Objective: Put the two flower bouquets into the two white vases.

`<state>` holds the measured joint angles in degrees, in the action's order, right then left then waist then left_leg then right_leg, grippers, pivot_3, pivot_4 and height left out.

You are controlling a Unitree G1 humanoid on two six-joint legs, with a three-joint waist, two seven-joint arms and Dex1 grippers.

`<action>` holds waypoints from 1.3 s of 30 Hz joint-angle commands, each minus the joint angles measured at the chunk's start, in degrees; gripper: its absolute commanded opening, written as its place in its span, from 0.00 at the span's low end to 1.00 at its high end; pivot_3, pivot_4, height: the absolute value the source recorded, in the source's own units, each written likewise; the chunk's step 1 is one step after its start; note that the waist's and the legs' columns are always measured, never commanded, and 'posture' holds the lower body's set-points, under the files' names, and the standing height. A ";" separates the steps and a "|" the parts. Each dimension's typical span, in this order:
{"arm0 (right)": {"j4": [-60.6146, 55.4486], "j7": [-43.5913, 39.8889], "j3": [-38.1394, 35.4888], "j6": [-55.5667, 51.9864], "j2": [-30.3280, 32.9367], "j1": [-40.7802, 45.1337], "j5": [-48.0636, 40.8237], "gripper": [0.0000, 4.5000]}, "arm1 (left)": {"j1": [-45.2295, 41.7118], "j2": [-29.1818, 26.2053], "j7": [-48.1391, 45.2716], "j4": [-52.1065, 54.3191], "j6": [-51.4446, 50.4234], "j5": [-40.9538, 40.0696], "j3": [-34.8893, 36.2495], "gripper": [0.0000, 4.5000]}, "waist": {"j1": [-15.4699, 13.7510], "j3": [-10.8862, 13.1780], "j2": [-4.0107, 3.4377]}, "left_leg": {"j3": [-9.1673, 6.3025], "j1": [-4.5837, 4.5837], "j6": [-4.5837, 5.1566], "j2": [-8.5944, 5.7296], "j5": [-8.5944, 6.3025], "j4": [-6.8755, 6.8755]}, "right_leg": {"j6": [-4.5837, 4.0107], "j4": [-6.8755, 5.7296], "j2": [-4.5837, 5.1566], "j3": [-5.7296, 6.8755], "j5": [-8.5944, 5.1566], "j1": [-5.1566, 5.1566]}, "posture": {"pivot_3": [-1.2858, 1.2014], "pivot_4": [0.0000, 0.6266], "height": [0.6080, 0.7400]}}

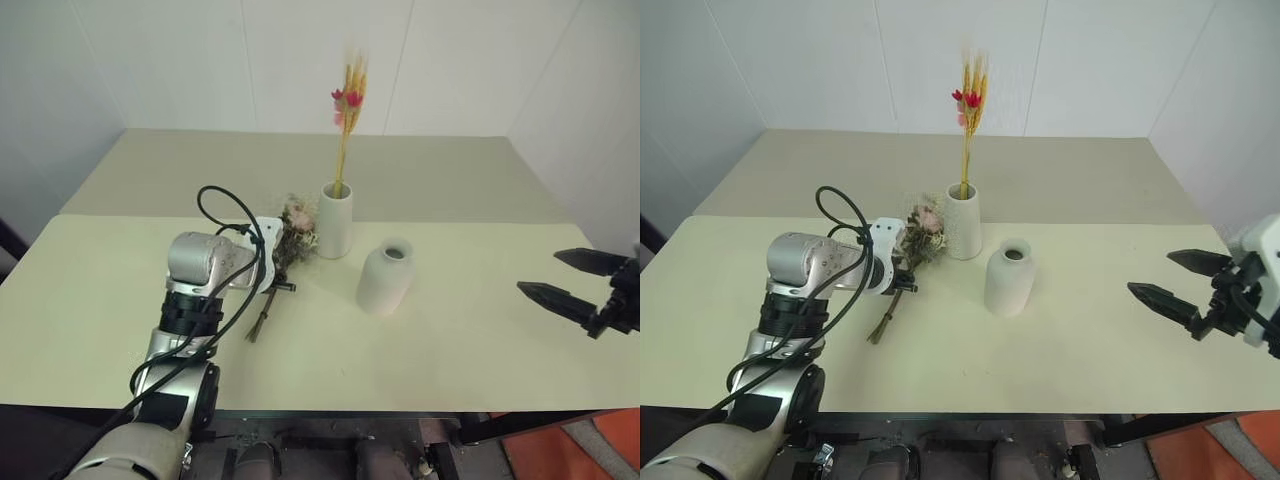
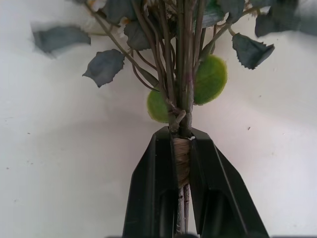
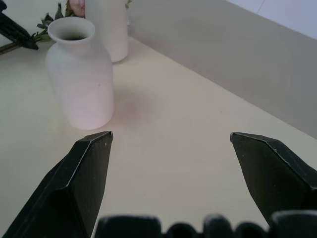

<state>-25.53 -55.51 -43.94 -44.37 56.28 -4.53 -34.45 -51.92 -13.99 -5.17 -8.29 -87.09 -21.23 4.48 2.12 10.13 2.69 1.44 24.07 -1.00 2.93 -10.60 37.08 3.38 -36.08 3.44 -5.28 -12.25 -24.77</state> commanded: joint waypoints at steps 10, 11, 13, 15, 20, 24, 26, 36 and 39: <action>-0.56 -1.22 -6.12 4.04 -0.33 -4.63 0.32 1.00 | -1.11 5.20 -0.18 7.79 55.39 -3.01 18.42 0.02 | -0.29 0.01 0.02 | -0.02 -0.04 -0.02 -0.07 0.00 0.00 | 0.05 0.07 0.01 -0.07 0.05 0.11 | 0.52 0.24 1.00; -0.98 -1.86 -6.49 4.55 -0.61 -5.29 0.01 1.00 | -1.68 5.66 -7.92 8.16 57.68 -9.19 20.22 0.02 | -0.52 0.01 0.02 | -0.02 -0.04 -0.02 -0.07 0.00 0.04 | 0.06 0.10 0.01 -0.06 0.05 0.14 | 0.52 0.24 1.00; -1.60 -2.63 -7.06 5.18 -0.93 -6.26 -0.45 1.00 | -1.84 5.73 -18.60 8.67 61.61 -15.81 21.15 0.02 | -0.94 0.01 0.01 | -0.02 -0.01 -0.02 -0.07 0.00 0.08 | 0.08 0.18 0.01 -0.03 0.05 0.17 | 0.52 0.24 1.00; -2.08 -2.79 -7.45 5.55 -1.26 -7.31 -0.29 1.00 | -3.22 5.06 -24.80 7.47 62.54 -19.57 20.43 0.02 | -1.32 0.00 0.01 | -0.02 -0.04 -0.02 -0.08 0.00 0.11 | 0.10 0.22 0.02 -0.04 0.04 0.27 | 0.52 0.24 1.00; -2.59 -1.67 -7.62 6.88 -2.25 -10.44 1.78 1.00 | -7.82 4.14 -34.98 -0.10 62.04 -22.95 16.59 0.02 | -1.53 0.00 0.01 | -0.09 -0.11 -0.01 -0.09 0.00 0.29 | 0.16 0.24 0.01 0.00 0.00 0.50 | 0.52 0.24 1.00; -5.13 -0.27 -8.81 7.10 -4.79 -13.27 2.05 1.00 | -12.03 6.65 -41.72 -6.92 63.19 -23.05 12.97 0.02 | -1.39 0.00 0.01 | -0.13 -0.08 -0.01 -0.13 0.00 0.41 | 0.13 0.30 0.00 -0.04 -0.04 0.60 | 0.52 0.24 1.00; -6.66 0.79 -9.83 7.31 -6.17 -14.83 2.71 1.00 | -12.93 7.24 -45.12 -9.45 64.66 -20.37 9.42 0.02 | -1.38 0.00 0.01 | -0.14 -0.04 0.00 -0.14 -0.01 0.42 | 0.17 0.30 0.00 -0.06 -0.04 0.57 | 0.52 0.24 1.00; -10.30 6.76 -13.66 6.97 -9.79 -17.70 3.07 1.00 | -13.51 12.30 -53.90 -17.57 68.66 -17.18 2.96 0.02 | -0.92 0.00 0.00 | -0.20 -0.01 0.05 -0.15 -0.04 0.42 | 0.03 0.30 -0.02 -0.08 -0.17 0.54 | 0.52 0.24 1.00; -11.26 8.09 -13.93 7.06 -10.22 -17.78 2.73 1.00 | -13.38 13.13 -56.19 -18.94 70.74 -16.26 2.15 0.02 | -0.95 0.00 -0.01 | -0.21 -0.02 0.06 -0.16 -0.04 0.42 | -0.09 0.30 -0.02 -0.10 -0.24 0.53 | 0.52 0.24 1.00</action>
<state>-34.87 -48.56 -55.10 -38.35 46.21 -22.74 -31.72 -63.48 -1.30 -59.82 -27.57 -18.50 -38.01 6.94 1.18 10.12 2.69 1.23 24.06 -0.94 2.77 -10.64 37.50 3.28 -35.78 3.42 -5.38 -12.49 -24.24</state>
